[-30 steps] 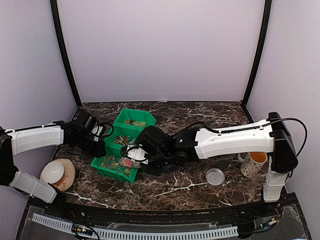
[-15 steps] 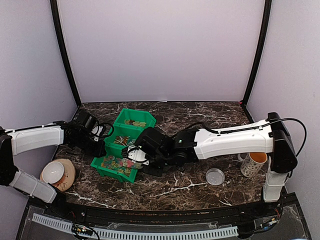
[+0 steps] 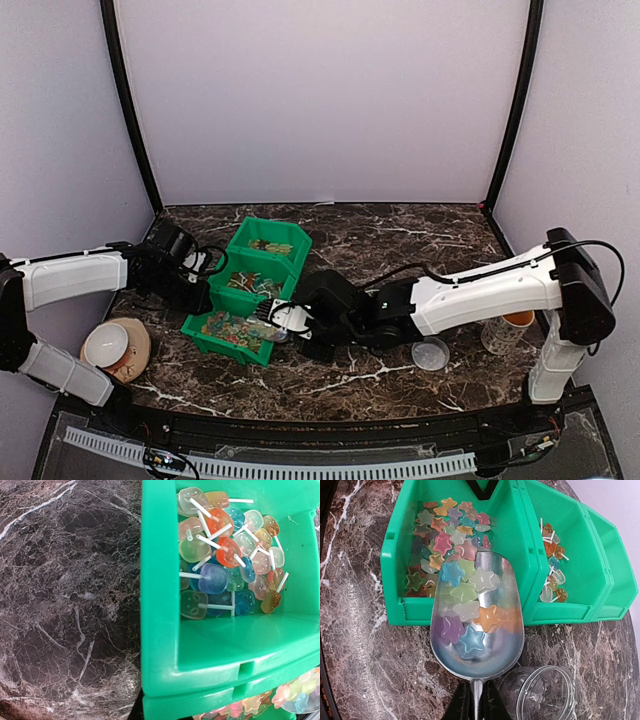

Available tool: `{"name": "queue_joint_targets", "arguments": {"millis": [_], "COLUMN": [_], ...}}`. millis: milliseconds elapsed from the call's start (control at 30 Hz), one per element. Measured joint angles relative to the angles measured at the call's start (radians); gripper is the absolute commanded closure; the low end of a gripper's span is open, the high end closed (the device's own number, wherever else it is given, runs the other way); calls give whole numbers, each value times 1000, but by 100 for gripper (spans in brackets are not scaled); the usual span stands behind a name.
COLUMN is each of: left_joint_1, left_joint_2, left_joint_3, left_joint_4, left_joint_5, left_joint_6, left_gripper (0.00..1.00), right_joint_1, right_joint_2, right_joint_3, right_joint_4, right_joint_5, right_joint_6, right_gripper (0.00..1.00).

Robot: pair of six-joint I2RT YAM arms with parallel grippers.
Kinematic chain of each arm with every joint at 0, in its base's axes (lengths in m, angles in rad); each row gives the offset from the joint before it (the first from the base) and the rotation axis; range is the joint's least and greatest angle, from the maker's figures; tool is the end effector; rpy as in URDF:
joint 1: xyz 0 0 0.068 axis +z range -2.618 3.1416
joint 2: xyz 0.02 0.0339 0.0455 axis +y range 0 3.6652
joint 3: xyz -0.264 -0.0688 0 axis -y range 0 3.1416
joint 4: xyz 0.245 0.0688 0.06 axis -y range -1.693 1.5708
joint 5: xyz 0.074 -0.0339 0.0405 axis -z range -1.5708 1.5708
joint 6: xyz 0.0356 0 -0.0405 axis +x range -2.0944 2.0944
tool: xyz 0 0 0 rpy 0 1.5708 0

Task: Pack the candies
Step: Place the fake candies on the plate, then place the fake candies in the packing box.

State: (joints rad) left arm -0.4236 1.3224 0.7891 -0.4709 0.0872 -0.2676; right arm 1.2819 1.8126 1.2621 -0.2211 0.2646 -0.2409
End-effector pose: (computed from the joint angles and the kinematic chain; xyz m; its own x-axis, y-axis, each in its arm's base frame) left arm 0.2315 -0.1078 0.2042 -0.8613 0.0994 -0.4982 0.2326 0.9490 -0.2128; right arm 0.1232 0.3818 0.2172 0.0151 -0.7576 -0.6526 -0.8940 0.2821 -0.3481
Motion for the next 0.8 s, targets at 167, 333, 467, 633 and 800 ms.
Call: {"name": "queue_joint_targets", "arguments": {"millis": [167, 333, 467, 633, 800], "left_joint_1": [0, 0, 0, 0, 0], "left_joint_2": [0, 0, 0, 0, -2], "left_joint_3": [0, 0, 0, 0, 0], "left_joint_4": [1, 1, 2, 1, 0], "left_joint_5": [8, 8, 8, 7, 6], "left_joint_6": [-1, -1, -1, -1, -1], "left_gripper": [100, 100, 100, 100, 100], "right_joint_1": [-12, -20, -23, -24, -27], "right_joint_2": [-42, -50, -80, -188, -305], "right_joint_3": [-124, -218, -305, -398, -401], "right_joint_4": [167, 331, 457, 558, 552], "right_joint_5": [-28, -58, -67, -57, -10], "right_joint_6": [27, 50, 71, 79, 78], "right_gripper": [100, 100, 100, 100, 100]}}
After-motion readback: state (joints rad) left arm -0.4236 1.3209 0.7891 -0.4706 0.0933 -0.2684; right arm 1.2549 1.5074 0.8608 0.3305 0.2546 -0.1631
